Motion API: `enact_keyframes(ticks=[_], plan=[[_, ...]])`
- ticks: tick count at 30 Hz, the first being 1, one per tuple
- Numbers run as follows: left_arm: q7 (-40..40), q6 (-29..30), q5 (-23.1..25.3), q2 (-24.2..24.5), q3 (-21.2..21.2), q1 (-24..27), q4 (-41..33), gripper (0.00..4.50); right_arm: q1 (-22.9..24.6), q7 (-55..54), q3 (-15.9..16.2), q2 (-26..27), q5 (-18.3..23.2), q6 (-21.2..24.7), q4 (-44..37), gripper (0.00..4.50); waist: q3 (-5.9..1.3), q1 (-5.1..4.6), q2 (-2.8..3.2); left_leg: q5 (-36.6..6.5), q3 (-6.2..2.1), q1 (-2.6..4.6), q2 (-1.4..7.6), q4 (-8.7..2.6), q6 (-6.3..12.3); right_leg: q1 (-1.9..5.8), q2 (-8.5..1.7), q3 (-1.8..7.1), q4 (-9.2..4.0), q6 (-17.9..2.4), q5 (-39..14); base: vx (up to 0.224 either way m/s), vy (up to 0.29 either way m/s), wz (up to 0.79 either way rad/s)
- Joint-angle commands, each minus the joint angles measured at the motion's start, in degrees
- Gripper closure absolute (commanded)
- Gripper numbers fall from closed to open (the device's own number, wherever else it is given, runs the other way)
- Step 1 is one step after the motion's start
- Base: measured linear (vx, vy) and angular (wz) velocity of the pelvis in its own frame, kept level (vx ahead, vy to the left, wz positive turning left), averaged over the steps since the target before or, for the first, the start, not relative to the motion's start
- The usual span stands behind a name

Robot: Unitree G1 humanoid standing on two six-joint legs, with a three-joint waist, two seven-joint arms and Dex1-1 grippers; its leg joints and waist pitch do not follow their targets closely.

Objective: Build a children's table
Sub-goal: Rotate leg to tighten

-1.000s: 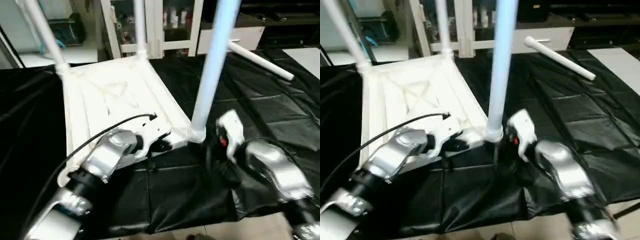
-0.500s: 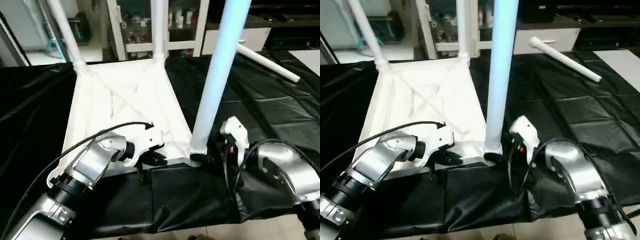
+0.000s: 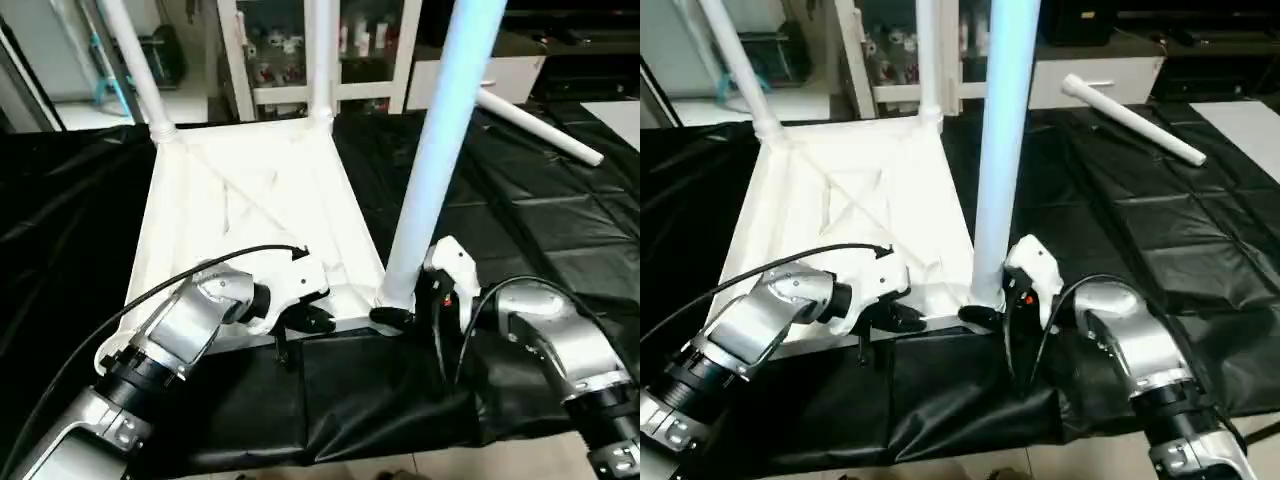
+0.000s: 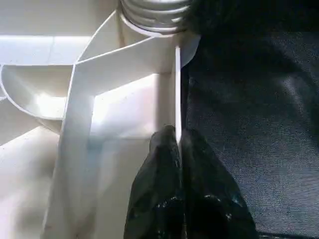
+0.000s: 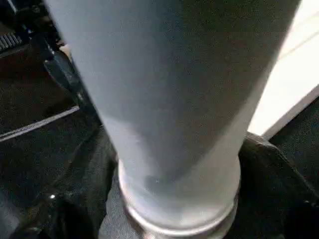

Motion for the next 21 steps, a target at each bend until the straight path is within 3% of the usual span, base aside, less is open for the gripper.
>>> enact_keyframes(ticks=[1,4,12,15,17,18,19,20,21], plan=[[-1.44,0.76,0.61,0.21,-2.42,0.99,0.58,4.5,-1.06,0.71,0.5,-0.21,-0.1,-0.72,0.47,1.25,-3.72,0.02,-0.46,-8.71,-0.02,0.23,1.48,-4.2,3.88,3.09,-1.24,1.53,-2.73,-14.48,-10.41,0.0,0.0,0.0],[-1.84,0.69,0.58,0.44,-2.65,1.02,0.54,4.5,-0.9,1.62,0.64,-0.24,-0.02,-0.85,0.51,1.58,-3.66,-0.05,-0.71,-8.89,0.04,0.14,1.45,-4.18,4.35,3.2,-1.28,1.53,-2.78,-14.72,-10.67,0.0,0.0,0.0],[-1.66,0.33,0.78,0.04,-2.82,0.5,1.59,4.5,-0.67,2.95,0.51,-0.09,-0.47,-0.91,1.54,1.73,-3.74,0.04,-0.77,-8.19,0.06,0.23,1.48,-4.06,4.66,3.15,-1.28,1.57,-2.67,-14.74,-10.68,0.0,0.0,0.0],[0.84,0.63,0.93,-1.54,-1.94,0.28,2.88,4.5,-1.79,-6.12,-1.18,3.36,-3.41,-3.17,6.38,1.73,-3.51,-0.11,-0.8,-9.24,0.11,0.15,1.41,-4.18,4.24,2.94,-1.32,1.56,-2.97,-14.32,-13.02,0.0,0.0,0.0],[1.58,0.71,0.99,-2.04,-1.71,0.17,3.28,4.5,-2.14,-8.8,-1.68,4.35,-4.13,-3.42,7.72,1.74,-3.33,-0.54,-0.86,-12.01,-0.04,0.05,1.31,-4.48,2.69,2.99,-1.33,1.43,-3.42,-12.89,-17.4,0.0,0.0,0.0],[5.15,1.22,1.06,-4.86,-0.56,-0.66,5.75,4.5,-3.19,-17.42,-3.94,8.08,-4.85,-3.28,11.12,1.74,-3.2,-1.01,-1.24,-14.31,-0.1,0.11,1.29,-4.61,1.77,2.82,-1.34,1.38,-3.82,-11.71,-20.65,0.0,0.0,0.0],[7.01,1.17,1.28,-6.29,-0.12,-1.23,7.15,4.5,-3.71,-21.24,-4.99,9.88,-5.02,-3.21,12.52,1.74,-2.99,-1.3,-1.07,-15.81,-0.09,0.14,1.1,-4.63,1.28,2.51,-1.31,1.36,-3.99,-11.1,-22.88,0.0,0.0,0.0],[8.13,1.29,1.39,-7.12,0.18,-1.58,7.94,4.5,-3.98,-23.1,-5.46,10.77,-5.11,-3.1,13.12,1.74,-3.08,-2.11,-1.12,-19.75,-0.75,0.35,0.92,-4.84,-0.3,2.69,-1.39,0.79,-4.52,-8.5,-29.18,0.0,0.0,0.0],[10.86,2.0,1.45,-9.29,1.06,-2.55,9.98,4.5,-4.8,-27.51,-6.5,12.88,-5.33,-2.92,14.7,1.74,-2.96,-2.4,-1.16,-20.48,-0.84,0.14,0.93,-4.93,-0.46,2.67,-1.34,0.72,-4.69,-7.69,-30.15,-0.055,0.009,-0.1]])
